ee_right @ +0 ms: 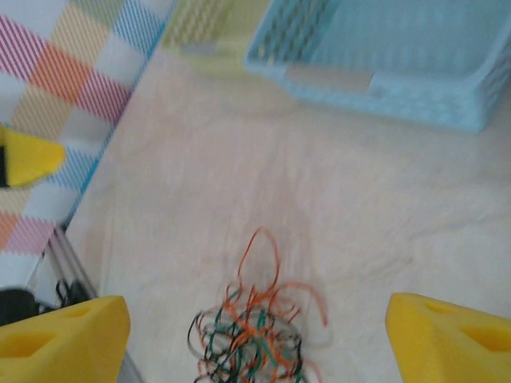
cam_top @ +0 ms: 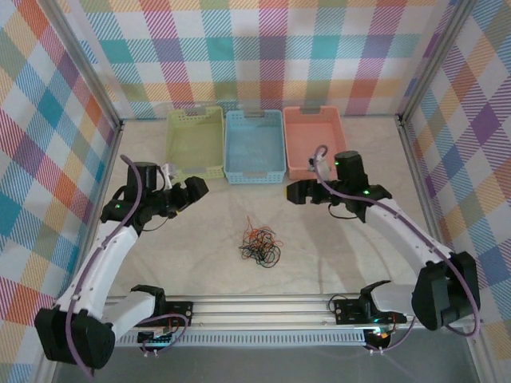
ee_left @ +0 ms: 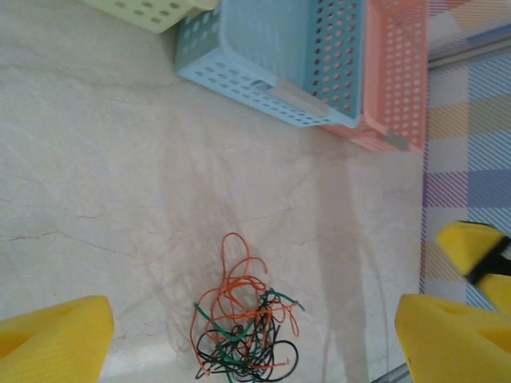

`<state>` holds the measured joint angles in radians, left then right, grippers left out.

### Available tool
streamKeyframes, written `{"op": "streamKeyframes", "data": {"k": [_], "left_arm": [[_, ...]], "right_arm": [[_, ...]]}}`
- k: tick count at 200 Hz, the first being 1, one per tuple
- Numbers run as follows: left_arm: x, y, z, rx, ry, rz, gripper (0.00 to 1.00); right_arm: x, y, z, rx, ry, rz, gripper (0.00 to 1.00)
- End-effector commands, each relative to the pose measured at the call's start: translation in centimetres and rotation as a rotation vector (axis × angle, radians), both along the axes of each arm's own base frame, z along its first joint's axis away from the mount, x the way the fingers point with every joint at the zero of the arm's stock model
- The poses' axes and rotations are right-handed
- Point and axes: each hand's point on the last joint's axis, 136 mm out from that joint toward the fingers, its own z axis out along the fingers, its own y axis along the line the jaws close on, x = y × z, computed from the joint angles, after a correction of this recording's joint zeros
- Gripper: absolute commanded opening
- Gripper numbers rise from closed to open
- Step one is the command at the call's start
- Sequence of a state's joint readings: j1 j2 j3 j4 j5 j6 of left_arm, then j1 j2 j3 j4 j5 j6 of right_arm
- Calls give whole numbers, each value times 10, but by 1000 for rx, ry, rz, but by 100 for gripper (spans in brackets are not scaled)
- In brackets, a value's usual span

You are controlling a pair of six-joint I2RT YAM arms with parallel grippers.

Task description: Untangle the cables

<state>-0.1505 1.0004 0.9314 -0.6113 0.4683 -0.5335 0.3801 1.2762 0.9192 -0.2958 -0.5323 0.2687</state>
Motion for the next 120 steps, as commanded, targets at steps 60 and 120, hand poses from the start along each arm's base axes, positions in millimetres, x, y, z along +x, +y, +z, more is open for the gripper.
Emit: {"op": "streamKeyframes", "data": {"k": [60, 120], "left_arm": [[-36, 19, 8, 152, -73, -29, 92], [-41, 28, -6, 214, -52, -26, 92]], "right_arm": [[-39, 42, -56, -248, 172, 266, 80], [-44, 59, -80, -374, 170, 401, 80]]}}
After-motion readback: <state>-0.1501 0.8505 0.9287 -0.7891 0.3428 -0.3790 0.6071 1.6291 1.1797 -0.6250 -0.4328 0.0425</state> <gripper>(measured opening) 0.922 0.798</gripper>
